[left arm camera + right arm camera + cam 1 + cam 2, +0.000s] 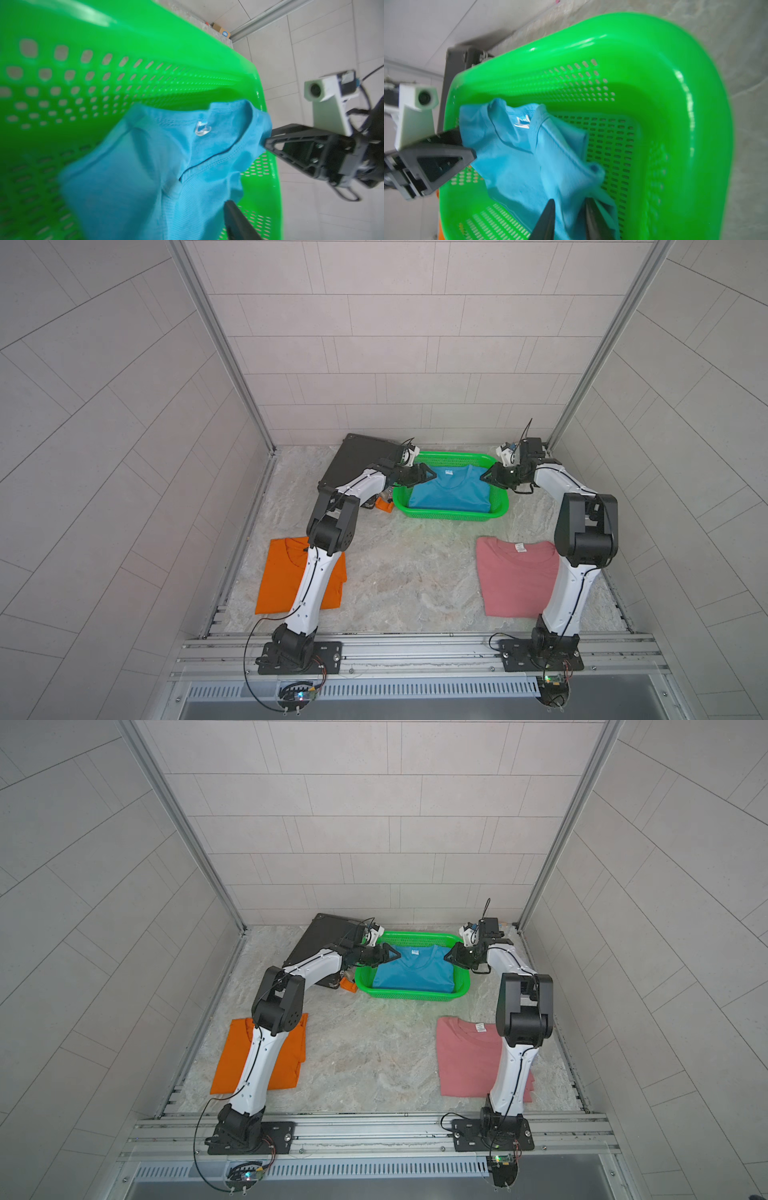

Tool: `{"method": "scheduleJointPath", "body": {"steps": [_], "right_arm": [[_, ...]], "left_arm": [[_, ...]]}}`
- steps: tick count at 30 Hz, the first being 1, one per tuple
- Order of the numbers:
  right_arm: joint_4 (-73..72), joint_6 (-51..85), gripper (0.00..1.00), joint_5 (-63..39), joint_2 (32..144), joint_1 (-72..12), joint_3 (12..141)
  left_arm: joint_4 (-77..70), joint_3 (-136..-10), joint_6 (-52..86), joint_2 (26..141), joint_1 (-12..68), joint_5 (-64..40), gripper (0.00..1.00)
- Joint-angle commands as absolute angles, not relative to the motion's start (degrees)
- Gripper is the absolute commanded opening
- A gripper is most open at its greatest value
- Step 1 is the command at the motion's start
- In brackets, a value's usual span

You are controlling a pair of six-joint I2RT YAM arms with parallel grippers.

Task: Put the folded t-shirts into the basket
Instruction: Place the T-shirt in the bin, then move the T-shirt to the center of the board.

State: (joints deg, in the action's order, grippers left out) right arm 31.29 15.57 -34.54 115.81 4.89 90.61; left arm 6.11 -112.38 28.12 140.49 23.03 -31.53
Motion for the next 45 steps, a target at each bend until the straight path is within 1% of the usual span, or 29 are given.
{"method": "scheduleJointPath", "body": {"steps": [1,2,5,10,15,20,24,27,28,29,30,31,33,35,37,39,41,43,45], "right_arm": [[30.2,16.0,0.51,-32.2,115.9,4.9,92.7],[30.1,16.1,0.54,-31.8,115.5,4.8,92.9],[30.9,15.7,0.57,-29.6,114.2,4.4,93.6],[32.0,15.2,0.57,-26.6,109.4,3.8,92.9],[33.3,12.9,0.57,-23.6,104.1,0.8,91.6],[32.1,12.1,0.57,-20.8,99.1,-2.7,89.1],[30.2,13.3,0.58,-20.1,94.6,-3.5,86.7],[29.5,13.5,0.64,-18.2,91.0,-3.9,84.9],[29.9,13.6,0.64,-17.5,89.3,-4.2,84.1],[30.9,13.9,0.66,-16.8,88.1,-4.5,83.7],[31.9,14.1,0.92,-15.9,86.8,-4.9,83.3],[33.1,14.2,0.99,-15.3,85.5,-5.4,82.6],[35.1,14.3,1.00,-13.1,82.8,-6.9,81.0],[36.6,12.4,1.00,-10.1,79.5,-9.5,79.1],[38.3,9.0,1.00,-5.6,77.2,-14.2,78.0],[38.4,7.0,1.00,-4.4,75.4,-19.6,77.4],[36.6,5.9,1.00,-3.9,74.4,-25.6,76.6],[32.2,4.6,1.00,-3.2,73.8,-32.3,74.5],[26.4,1.9,1.00,-4.1,73.9,-38.0,71.3]], "left_arm": [[10.8,-113.4,25.2,139.3,22.3,-27.3,0.97],[11.6,-113.8,24.6,139.1,22.2,-26.9,0.99],[12.9,-114.1,23.9,137.9,22.1,-26.1,1.00],[15.3,-113.6,24.2,134.5,22.0,-24.8,1.00],[19.3,-114.1,23.1,130.9,22.1,-21.5,1.00],[21.0,-113.6,22.9,127.4,22.4,-20.3,1.00],[22.6,-113.5,21.3,124.2,23.1,-18.7,1.00],[23.9,-113.6,19.6,121.0,23.3,-17.8,1.00],[26.2,-114.3,18.1,119.1,23.4,-16.7,1.00],[28.1,-114.8,16.3,117.8,23.7,-16.3,1.00],[30.1,-115.3,14.2,116.1,23.9,-15.9,1.00],[32.0,-115.4,12.3,114.2,24.1,-15.1,1.00],[35.3,-114.6,8.2,110.1,24.3,-12.7,1.00],[37.7,-113.2,3.7,106.3,24.2,-8.9,1.00],[39.4,-110.3,0.0,101.8,24.0,-2.3,1.00],[39.6,-105.4,-2.7,97.1,23.8,4.8,1.00],[39.8,-100.9,-3.7,92.4,23.0,11.8,1.00],[41.1,-96.9,-1.5,88.5,21.9,22.0,1.00],[42.1,-93.0,-3.4,85.1,19.6,23.9,1.00]]}}
